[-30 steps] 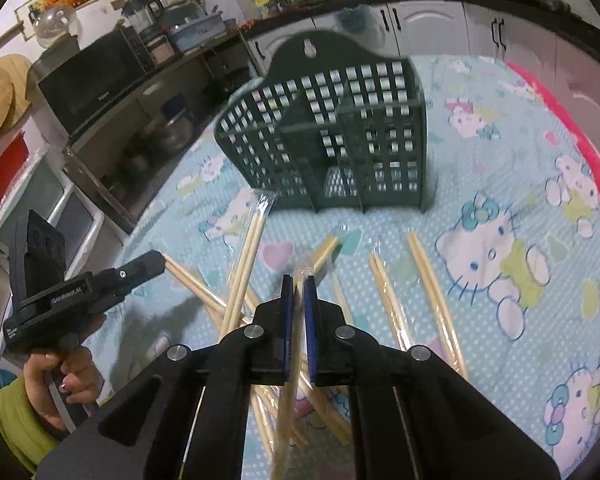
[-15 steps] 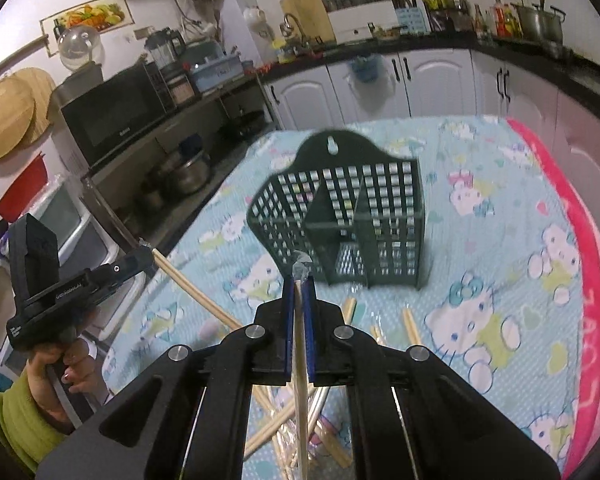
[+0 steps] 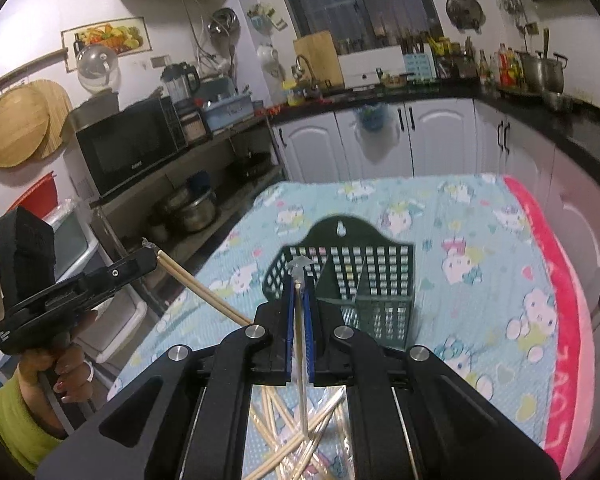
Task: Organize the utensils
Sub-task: 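Lift the wrapped chopsticks with the left tool and carry them over the green caddy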
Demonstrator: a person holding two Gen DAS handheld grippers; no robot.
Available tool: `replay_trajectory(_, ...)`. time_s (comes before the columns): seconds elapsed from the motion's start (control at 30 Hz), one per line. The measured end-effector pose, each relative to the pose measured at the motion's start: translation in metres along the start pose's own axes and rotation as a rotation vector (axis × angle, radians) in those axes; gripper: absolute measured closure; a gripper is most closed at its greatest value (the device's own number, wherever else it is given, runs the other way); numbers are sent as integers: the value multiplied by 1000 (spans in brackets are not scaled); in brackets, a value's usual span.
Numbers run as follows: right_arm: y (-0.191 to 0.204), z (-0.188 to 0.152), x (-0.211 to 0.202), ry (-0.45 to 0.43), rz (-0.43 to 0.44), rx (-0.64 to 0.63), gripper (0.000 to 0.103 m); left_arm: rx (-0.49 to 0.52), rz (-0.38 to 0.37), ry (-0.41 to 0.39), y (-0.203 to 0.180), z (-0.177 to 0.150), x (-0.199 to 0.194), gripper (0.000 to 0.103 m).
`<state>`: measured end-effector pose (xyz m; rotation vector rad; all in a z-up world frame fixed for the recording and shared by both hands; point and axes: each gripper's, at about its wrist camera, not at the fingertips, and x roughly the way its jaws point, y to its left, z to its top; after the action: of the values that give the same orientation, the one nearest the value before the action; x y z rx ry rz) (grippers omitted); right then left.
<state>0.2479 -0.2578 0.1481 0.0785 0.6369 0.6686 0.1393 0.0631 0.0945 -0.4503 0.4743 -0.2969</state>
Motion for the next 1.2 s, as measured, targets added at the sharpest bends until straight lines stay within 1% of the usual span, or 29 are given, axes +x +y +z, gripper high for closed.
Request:
replay_trajectory(0.17,-1,20,-13,-62,-13,-6,98,21,-32,-38,-17,20,-2,103)
replay_trajectory(0.37,0,55,-28,-156,-49,-41,98,46,-53,-92,-36,47,-1,103)
replay_trajectory(0.57,0,89,-39,-240,-78,-60,98,71,-53,-131,-47,71,2,103)
replay_trajectory(0.8,-10,117,-46,-307,-97,-50,98,88,-38,-151,-51,90,13,103)
replay_trajectory(1.0,-16,127,-39,-336,-119,-51,98,103,-10,-142,-49,92,27,103)
replay_trajectory(1.2,-25,117,-18,-317,-144,-44,98,103,8,-106,-42,81,46,103)
